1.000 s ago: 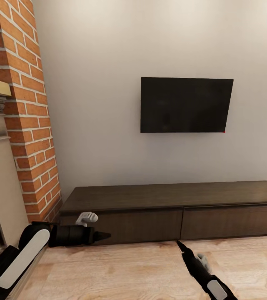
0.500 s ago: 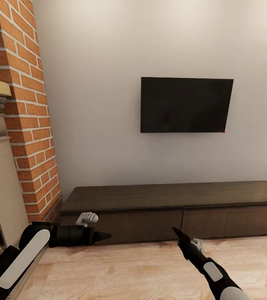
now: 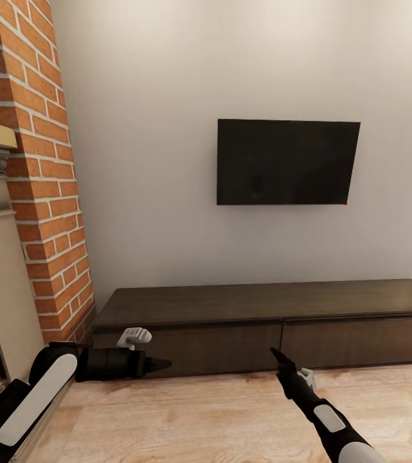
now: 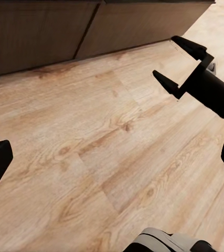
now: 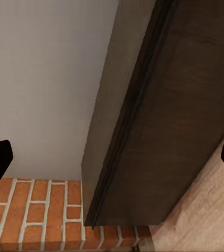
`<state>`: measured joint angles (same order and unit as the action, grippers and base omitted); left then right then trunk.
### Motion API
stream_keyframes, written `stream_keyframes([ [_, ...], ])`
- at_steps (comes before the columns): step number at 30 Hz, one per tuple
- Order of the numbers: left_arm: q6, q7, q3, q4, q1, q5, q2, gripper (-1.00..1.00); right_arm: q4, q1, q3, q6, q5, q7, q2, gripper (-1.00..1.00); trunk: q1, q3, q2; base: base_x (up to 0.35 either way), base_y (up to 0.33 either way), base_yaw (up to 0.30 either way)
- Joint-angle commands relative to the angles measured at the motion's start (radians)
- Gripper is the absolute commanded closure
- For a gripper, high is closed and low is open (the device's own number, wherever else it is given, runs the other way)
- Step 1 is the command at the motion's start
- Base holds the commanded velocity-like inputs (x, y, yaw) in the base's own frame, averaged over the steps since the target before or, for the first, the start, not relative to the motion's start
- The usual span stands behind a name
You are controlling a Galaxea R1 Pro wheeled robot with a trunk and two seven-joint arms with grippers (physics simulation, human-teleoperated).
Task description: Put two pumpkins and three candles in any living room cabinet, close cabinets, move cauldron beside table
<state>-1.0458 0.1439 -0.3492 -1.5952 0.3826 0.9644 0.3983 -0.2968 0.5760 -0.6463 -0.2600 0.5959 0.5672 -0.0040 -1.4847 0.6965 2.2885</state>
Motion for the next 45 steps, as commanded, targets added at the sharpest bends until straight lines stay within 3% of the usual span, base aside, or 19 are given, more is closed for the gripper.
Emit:
stream_keyframes([
  [1,-0.001,0.01,-0.001,0.0,0.001,-0.01,0.001,-1.0,0.015,0.001,-0.004,-0.008,0.016,0.001,0.0,-1.0,0.0,0.001,0.001,0.0,0.0,0.0],
  [6,-0.001,0.01,-0.001,0.0,0.001,-0.01,0.001,-1.0,0.053,0.001,-0.004,-0.006,0.081,0.0,-0.006,-1.0,-0.019,0.017,0.036,0.0,0.0,0.0],
  [11,-0.001,0.009,-0.001,0.001,0.001,-0.01,0.001,-1.0,0.071,0.001,-0.007,-0.007,0.103,-0.004,-0.008,-1.0,-0.038,0.032,0.071,0.0,0.0,0.0],
  [16,-0.001,0.01,0.0,0.001,0.001,-0.01,0.001,-1.0,0.084,0.001,-0.051,-0.007,0.111,-0.006,-0.015,-1.0,-0.042,0.036,0.078,0.0,0.0,0.0],
  [20,-0.001,0.011,0.0,0.001,0.002,-0.01,0.001,-1.0,0.087,0.001,-0.064,-0.006,0.112,-0.005,-0.017,-1.0,-0.042,0.036,0.078,0.008,0.001,0.0],
  [45,-0.001,0.009,0.001,0.001,0.002,-0.011,0.001,-1.0,0.087,0.0,-0.068,0.002,0.114,-0.004,-0.019,-1.0,-0.042,0.036,0.078,0.283,0.079,0.0],
])
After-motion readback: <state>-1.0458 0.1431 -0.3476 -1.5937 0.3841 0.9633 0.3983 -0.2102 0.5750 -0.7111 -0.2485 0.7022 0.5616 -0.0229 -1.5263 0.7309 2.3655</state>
